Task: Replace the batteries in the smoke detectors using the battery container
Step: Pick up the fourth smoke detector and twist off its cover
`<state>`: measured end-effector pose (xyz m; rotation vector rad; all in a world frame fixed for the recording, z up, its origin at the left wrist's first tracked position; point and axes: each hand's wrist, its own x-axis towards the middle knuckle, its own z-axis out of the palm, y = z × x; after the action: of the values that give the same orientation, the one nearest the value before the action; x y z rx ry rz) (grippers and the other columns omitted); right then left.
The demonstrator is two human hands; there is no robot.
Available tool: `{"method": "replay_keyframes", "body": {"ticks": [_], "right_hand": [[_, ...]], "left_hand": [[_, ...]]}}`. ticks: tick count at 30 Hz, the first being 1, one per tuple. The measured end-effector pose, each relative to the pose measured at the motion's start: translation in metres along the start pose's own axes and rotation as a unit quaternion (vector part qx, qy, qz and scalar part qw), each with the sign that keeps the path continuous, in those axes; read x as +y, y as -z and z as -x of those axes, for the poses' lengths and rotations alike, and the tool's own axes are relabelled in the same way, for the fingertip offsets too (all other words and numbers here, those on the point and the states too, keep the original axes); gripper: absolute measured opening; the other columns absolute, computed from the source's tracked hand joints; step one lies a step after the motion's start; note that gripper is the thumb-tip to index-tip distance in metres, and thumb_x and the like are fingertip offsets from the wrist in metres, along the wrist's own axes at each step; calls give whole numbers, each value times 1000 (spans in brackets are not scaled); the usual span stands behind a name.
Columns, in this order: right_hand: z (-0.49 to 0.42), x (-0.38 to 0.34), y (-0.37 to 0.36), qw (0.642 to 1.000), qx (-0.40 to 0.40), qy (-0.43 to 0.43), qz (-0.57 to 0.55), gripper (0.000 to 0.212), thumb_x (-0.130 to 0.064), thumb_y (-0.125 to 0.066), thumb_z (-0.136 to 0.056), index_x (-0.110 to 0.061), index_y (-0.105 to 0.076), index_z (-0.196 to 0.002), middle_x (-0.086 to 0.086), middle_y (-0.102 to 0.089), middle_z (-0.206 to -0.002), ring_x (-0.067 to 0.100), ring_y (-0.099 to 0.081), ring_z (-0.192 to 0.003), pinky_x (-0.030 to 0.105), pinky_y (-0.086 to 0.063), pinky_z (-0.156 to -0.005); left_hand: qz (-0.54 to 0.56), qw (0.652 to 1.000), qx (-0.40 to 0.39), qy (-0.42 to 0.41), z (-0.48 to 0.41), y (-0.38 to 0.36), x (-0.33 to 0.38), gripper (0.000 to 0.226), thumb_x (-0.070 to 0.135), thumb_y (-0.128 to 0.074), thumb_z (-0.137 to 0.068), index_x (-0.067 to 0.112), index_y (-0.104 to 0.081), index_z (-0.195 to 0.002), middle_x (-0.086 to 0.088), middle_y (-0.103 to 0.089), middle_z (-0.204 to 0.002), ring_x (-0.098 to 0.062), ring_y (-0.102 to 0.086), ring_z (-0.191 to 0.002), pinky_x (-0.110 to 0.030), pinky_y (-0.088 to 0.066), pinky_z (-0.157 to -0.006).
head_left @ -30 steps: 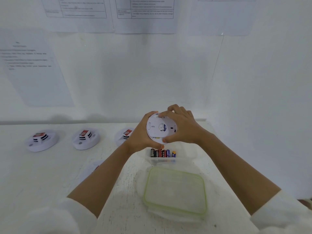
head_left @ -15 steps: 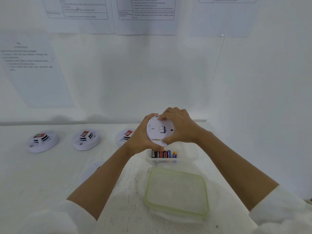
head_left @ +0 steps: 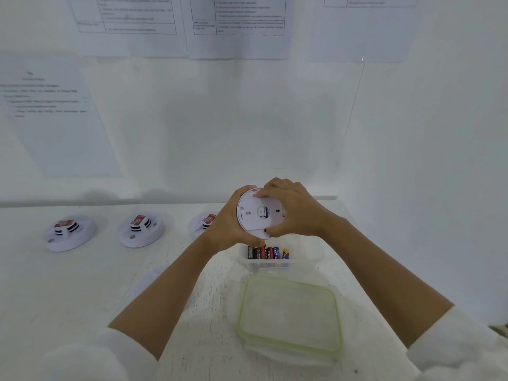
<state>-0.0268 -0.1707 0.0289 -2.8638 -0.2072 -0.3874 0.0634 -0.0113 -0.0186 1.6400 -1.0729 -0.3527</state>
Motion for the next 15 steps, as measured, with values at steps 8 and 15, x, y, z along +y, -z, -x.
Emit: {"method": "replay_keyframes", "body": {"ticks": [8,15], "right_hand": [[-2,-3,7,996,-16,14,85,72,-44,-77,-65,-14,-51,-126,2,-53,-114,17,-48,-101,21,-23,-80],[-2,-3,2,995,4,24,96,73,-53,-65,-55,-9,-60,-114,5,-60,-100,22,-55,-86,28,-32,-77]], "left_hand": [[-8,1000,-1,0,1,0,-2,104,25,-86,-46,23,-30,-133,14,-46,-126,12,-48,-108,-9,-45,-84],[-11,1000,-16,13,0,1,-2,94,11,-80,-52,25,-29,-129,19,-45,-121,20,-48,-103,-3,-43,-77]]}}
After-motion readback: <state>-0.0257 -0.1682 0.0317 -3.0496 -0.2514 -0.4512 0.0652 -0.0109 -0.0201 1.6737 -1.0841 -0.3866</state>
